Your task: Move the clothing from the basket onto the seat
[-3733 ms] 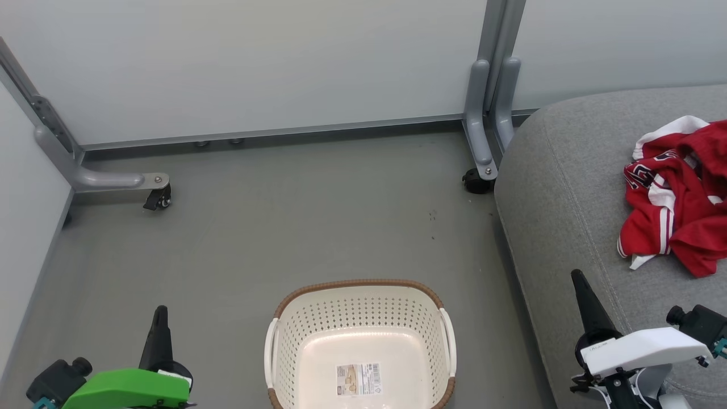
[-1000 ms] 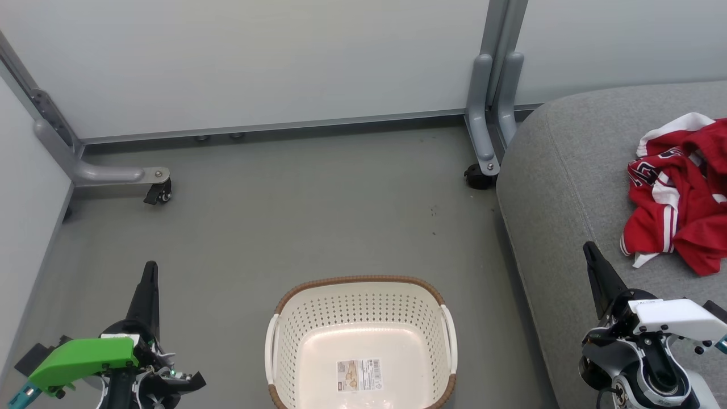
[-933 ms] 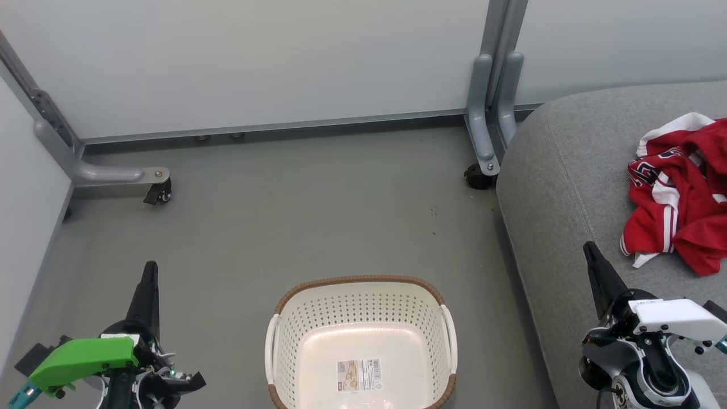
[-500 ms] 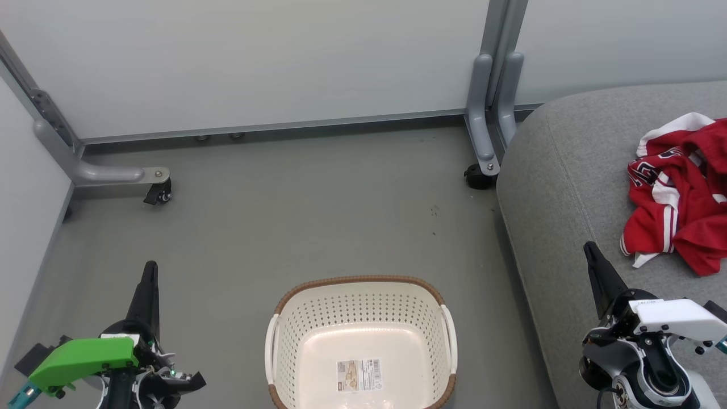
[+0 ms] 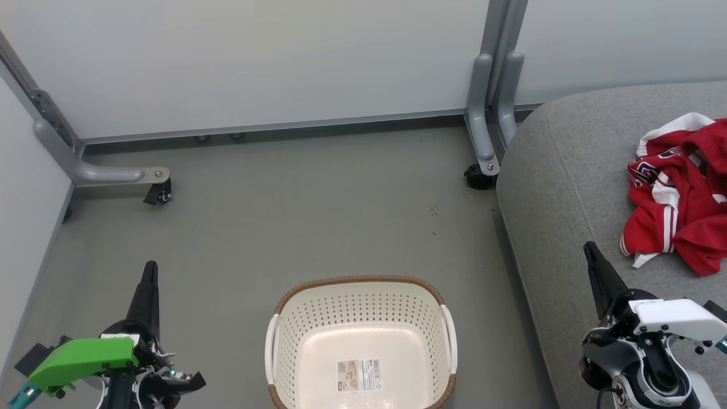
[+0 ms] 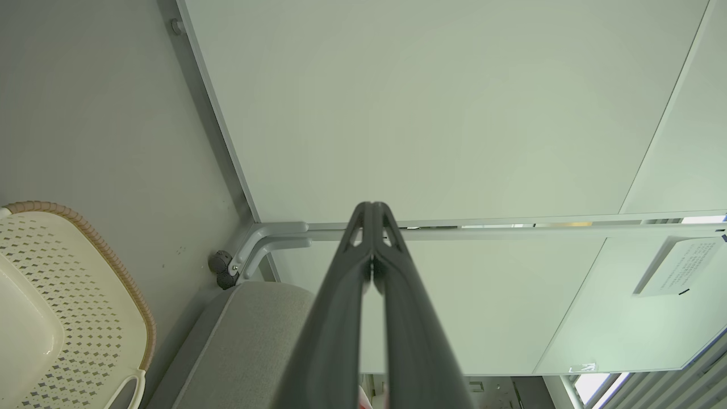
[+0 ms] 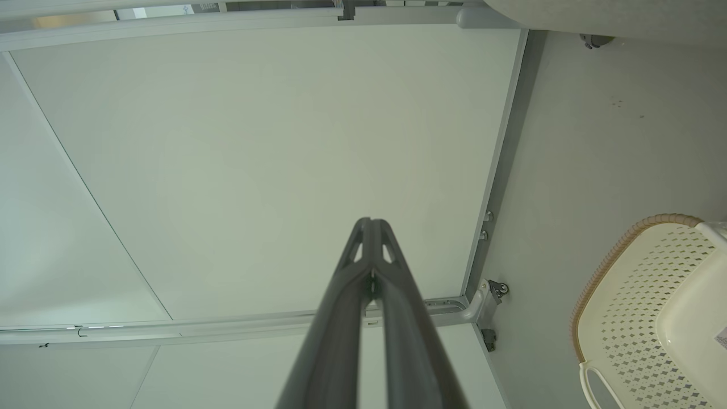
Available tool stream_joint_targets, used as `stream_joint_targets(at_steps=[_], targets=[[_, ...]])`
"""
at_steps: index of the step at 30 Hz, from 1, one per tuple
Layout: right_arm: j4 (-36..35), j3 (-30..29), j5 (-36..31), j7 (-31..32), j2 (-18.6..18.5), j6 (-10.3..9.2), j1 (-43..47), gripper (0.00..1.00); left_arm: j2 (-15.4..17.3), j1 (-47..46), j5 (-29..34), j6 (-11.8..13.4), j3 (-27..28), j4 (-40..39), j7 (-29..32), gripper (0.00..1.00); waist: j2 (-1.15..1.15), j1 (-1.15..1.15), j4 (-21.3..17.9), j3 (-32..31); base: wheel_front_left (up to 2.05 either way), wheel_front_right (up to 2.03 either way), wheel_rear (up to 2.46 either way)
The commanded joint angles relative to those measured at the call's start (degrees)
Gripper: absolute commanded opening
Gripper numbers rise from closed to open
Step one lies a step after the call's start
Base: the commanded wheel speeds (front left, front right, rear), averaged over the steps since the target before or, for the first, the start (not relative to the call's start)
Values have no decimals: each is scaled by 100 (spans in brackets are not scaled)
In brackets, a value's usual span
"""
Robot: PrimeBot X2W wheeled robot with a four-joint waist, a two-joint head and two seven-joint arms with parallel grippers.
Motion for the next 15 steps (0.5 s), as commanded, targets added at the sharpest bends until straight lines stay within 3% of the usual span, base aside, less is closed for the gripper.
stream_joint_targets(at_steps=[1,15], targets=[[13,-19,-16,18,13,4,-39,0,5,-71,-18,-25,11,-11,24,0,0,0,0,0,0,0,0],[14,-44,-43,39,32,4,-42,0,5,-71,-19,-25,11,-11,24,0,0,0,0,0,0,0,0]])
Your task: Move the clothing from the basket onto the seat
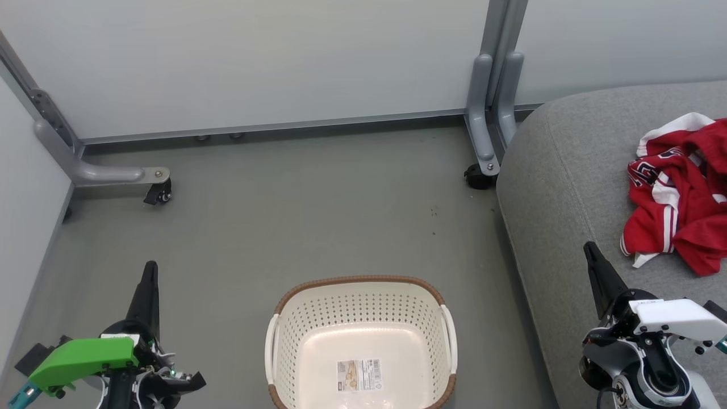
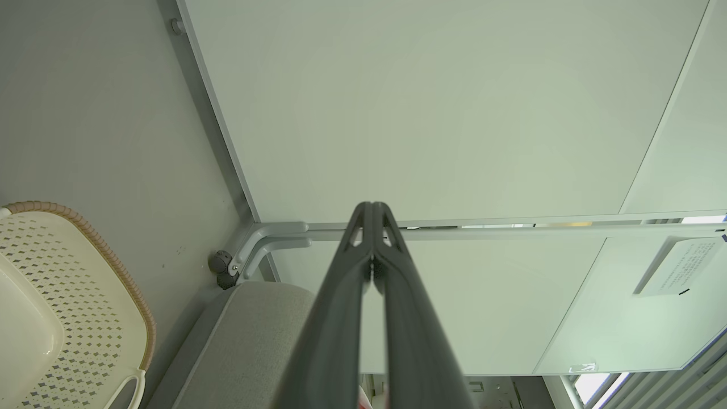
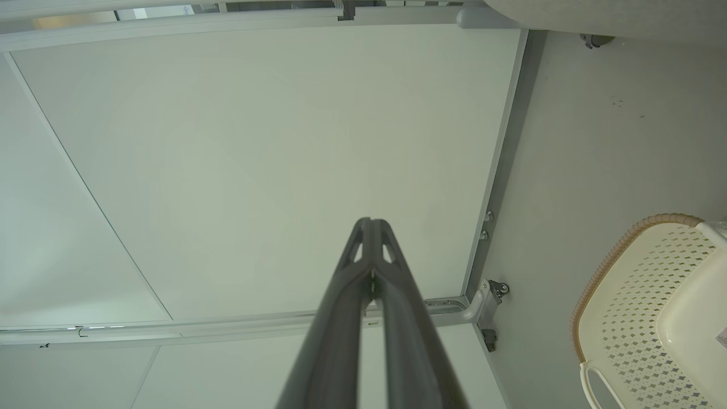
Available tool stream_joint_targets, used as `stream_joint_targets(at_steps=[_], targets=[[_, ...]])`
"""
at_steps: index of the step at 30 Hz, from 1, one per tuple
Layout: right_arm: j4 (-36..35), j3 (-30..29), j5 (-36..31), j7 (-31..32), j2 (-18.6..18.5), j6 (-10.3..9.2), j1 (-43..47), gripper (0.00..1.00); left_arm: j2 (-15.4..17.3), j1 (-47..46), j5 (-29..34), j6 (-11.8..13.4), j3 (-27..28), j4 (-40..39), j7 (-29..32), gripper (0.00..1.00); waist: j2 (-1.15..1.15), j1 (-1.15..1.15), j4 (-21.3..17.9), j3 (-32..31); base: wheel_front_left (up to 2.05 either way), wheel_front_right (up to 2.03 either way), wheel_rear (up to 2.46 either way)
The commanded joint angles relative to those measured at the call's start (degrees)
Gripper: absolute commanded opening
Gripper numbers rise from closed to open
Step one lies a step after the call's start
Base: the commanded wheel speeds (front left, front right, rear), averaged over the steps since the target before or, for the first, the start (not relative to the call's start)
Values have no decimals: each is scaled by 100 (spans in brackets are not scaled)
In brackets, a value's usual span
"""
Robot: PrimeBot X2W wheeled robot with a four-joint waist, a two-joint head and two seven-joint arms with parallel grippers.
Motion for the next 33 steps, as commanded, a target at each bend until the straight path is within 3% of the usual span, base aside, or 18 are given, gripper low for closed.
stream_joint_targets(at_steps=[1,33], targets=[[12,-22,-32,23,16,4,-40,0,5,-71,-19,-25,12,-11,24,0,0,0,0,0,0,0,0],[14,-61,-63,56,40,4,-46,0,6,-71,-19,-26,11,-12,23,0,0,0,0,0,0,0,0]])
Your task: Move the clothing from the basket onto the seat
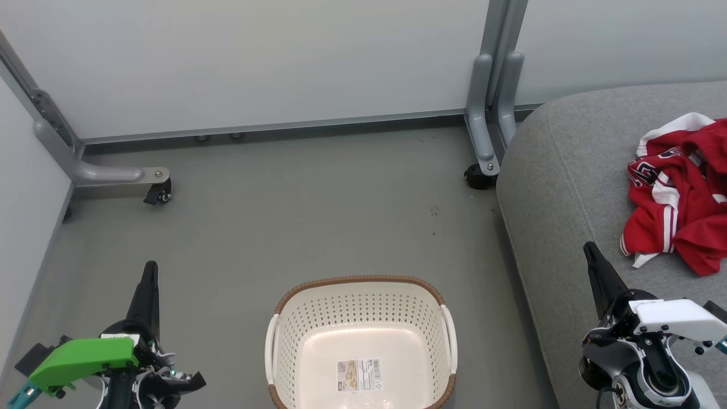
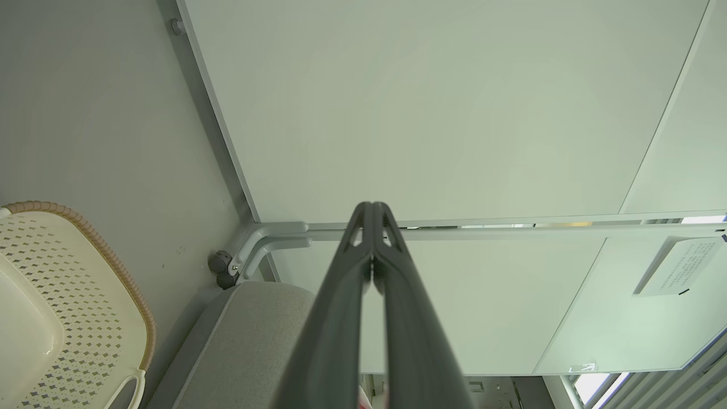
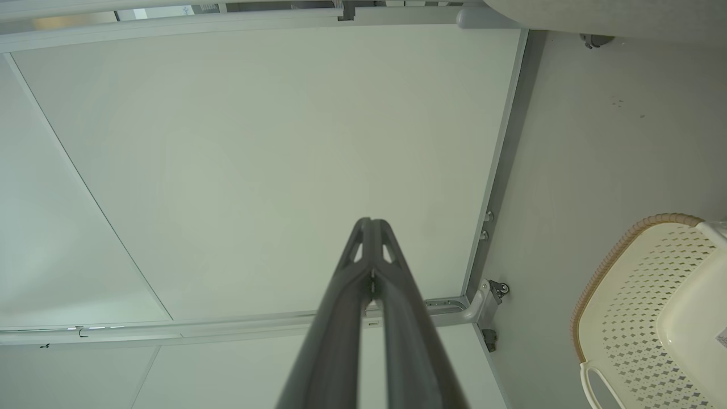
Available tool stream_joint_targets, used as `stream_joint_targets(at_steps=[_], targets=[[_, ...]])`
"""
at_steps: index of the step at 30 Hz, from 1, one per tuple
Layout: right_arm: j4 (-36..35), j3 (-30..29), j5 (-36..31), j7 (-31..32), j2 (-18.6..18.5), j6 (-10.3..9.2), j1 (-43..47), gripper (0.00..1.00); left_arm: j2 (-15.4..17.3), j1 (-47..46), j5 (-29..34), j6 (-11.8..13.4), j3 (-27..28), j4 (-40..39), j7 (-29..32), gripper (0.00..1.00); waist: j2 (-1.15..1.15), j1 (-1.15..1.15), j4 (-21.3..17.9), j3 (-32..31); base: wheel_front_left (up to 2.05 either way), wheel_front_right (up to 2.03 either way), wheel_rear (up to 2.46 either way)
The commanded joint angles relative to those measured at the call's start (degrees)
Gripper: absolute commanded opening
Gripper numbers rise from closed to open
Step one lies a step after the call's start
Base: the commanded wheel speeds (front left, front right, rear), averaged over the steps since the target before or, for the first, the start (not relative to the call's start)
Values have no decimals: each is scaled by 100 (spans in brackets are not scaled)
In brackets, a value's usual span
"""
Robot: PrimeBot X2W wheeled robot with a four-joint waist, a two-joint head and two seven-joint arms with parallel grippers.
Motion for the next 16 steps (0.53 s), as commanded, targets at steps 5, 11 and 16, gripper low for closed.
stream_joint_targets(at_steps=[5,11,16], targets=[[11,-19,-29,19,2,4,-45,0,7,-71,-19,-26,11,-12,23,0,0,0,0,0,0,0,0],[12,-24,-37,26,6,4,-46,0,7,-71,-20,-26,11,-12,23,0,0,0,0,0,0,0,0],[12,-29,-40,33,10,4,-46,0,7,-71,-20,-26,11,-12,23,0,0,0,0,0,0,0,0]])
